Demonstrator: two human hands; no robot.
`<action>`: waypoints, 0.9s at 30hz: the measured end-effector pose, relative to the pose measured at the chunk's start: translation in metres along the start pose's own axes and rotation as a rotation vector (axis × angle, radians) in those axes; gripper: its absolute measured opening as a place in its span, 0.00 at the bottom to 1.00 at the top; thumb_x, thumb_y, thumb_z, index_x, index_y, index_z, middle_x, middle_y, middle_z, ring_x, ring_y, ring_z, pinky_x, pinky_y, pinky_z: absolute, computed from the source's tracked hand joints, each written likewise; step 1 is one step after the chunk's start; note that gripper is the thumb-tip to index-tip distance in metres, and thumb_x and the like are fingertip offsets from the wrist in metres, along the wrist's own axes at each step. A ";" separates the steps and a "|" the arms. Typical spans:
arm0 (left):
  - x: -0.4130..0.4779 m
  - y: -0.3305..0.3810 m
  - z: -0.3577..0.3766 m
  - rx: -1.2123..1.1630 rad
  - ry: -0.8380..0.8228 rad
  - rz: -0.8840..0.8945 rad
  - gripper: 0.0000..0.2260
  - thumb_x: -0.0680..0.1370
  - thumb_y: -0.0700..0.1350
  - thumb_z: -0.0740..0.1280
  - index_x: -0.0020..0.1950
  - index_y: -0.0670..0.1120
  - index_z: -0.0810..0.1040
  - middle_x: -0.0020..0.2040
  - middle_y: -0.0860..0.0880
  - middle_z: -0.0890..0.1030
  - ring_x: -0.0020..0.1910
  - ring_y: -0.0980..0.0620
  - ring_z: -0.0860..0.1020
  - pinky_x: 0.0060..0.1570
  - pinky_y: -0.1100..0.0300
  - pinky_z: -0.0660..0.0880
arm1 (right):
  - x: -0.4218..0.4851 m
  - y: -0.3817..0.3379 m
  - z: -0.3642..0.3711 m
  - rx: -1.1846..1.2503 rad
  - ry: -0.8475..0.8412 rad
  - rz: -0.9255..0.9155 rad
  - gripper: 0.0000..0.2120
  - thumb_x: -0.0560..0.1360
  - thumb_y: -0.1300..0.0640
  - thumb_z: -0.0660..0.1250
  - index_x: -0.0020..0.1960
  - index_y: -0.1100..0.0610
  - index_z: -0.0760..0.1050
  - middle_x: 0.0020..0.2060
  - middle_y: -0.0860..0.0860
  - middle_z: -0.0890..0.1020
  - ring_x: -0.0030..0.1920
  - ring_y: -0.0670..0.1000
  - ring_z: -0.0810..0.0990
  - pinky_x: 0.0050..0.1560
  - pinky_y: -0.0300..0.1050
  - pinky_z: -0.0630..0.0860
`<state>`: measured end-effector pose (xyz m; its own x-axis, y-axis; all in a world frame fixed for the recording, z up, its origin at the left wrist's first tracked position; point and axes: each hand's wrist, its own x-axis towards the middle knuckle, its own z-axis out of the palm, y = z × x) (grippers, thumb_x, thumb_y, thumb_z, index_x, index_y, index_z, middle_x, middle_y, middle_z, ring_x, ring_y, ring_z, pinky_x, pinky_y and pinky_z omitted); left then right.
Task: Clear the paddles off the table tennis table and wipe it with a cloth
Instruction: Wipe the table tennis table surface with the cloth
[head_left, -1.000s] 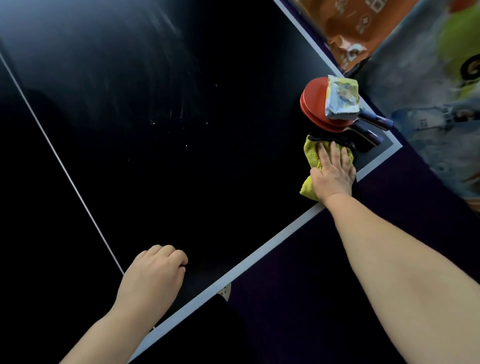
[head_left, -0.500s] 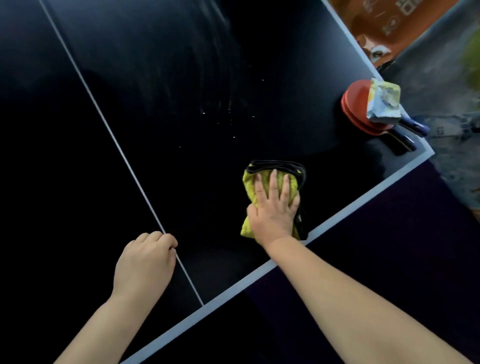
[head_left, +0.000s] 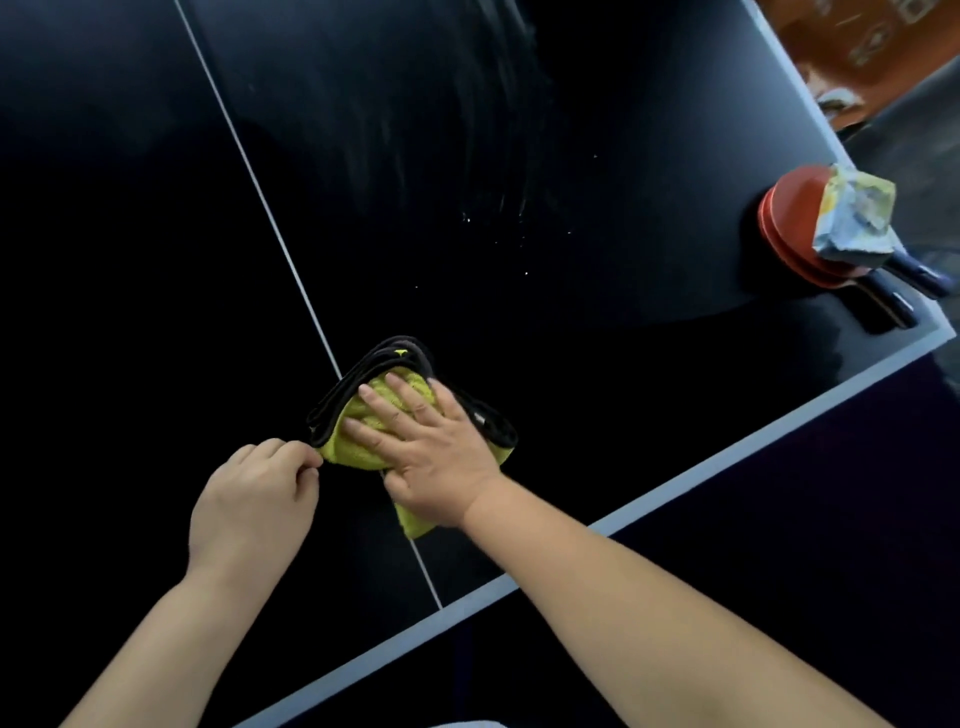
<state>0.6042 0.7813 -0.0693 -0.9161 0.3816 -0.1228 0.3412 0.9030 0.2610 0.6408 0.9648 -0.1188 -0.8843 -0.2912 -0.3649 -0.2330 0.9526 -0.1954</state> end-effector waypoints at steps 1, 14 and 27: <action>0.005 0.007 0.001 -0.002 -0.005 0.016 0.07 0.67 0.34 0.74 0.40 0.43 0.81 0.37 0.49 0.80 0.39 0.45 0.79 0.37 0.53 0.75 | -0.001 0.018 -0.002 -0.017 0.011 0.003 0.32 0.77 0.45 0.51 0.79 0.42 0.45 0.79 0.47 0.41 0.78 0.52 0.36 0.75 0.57 0.35; 0.090 0.147 0.038 -0.122 0.025 0.069 0.04 0.70 0.36 0.71 0.41 0.45 0.82 0.36 0.52 0.79 0.36 0.48 0.77 0.36 0.56 0.74 | -0.063 0.268 -0.031 0.037 0.113 0.336 0.34 0.71 0.46 0.52 0.77 0.41 0.51 0.77 0.43 0.48 0.79 0.51 0.46 0.75 0.53 0.42; 0.119 0.159 0.048 -0.171 0.151 0.006 0.12 0.72 0.44 0.58 0.40 0.44 0.81 0.35 0.52 0.79 0.34 0.49 0.76 0.34 0.56 0.75 | -0.006 0.291 -0.063 0.137 0.106 0.803 0.34 0.79 0.44 0.50 0.79 0.47 0.36 0.78 0.51 0.35 0.77 0.55 0.31 0.75 0.61 0.37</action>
<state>0.5594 0.9798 -0.0883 -0.9399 0.3409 0.0209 0.3174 0.8494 0.4217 0.5531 1.2492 -0.1164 -0.7956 0.4915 -0.3543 0.5329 0.8458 -0.0232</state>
